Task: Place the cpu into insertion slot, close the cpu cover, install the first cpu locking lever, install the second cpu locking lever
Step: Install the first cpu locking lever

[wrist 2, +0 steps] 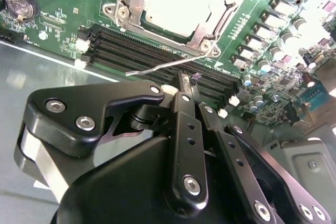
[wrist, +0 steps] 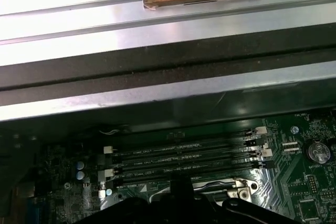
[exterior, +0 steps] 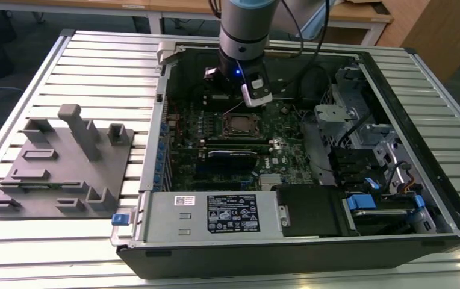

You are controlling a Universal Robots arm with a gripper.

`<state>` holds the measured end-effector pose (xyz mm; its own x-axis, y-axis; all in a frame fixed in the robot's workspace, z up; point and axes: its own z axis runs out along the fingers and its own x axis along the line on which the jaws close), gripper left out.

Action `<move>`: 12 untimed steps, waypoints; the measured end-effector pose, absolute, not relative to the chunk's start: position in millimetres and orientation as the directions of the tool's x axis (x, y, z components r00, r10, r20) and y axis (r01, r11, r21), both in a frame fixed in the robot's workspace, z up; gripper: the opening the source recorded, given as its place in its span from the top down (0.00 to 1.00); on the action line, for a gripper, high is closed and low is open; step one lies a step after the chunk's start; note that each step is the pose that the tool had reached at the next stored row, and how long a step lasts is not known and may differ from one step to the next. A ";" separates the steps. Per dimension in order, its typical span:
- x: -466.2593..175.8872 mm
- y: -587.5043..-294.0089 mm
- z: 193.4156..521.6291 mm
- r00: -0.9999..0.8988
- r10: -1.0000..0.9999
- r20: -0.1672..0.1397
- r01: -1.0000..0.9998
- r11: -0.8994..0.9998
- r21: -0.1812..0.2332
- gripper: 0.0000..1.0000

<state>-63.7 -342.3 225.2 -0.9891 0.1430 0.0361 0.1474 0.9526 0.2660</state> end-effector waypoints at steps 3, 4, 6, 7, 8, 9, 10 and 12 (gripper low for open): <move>-63.6 -342.0 223.6 -0.988 0.148 0.035 0.152 0.952 0.264 0.90; -63.6 -341.9 223.0 -0.988 0.151 0.035 0.155 0.952 0.264 0.90; -63.2 -341.6 221.4 -0.987 0.159 0.035 0.162 0.951 0.264 0.90; -62.8 -341.4 220.6 -0.986 0.162 0.035 0.166 0.950 0.264 0.90; -62.3 -341.2 219.7 -0.986 0.166 0.035 0.169 0.950 0.264 0.90; -61.6 -341.1 218.8 -0.985 0.169 0.035 0.172 0.949 0.264 0.90; -60.8 -340.9 217.9 -0.984 0.172 0.035 0.175 0.948 0.264 0.90; -59.1 -340.7 216.3 -0.983 0.179 0.035 0.182 0.947 0.264 0.90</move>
<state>-59.1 -340.7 216.3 -0.9832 0.1789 0.0351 0.1818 0.9473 0.2639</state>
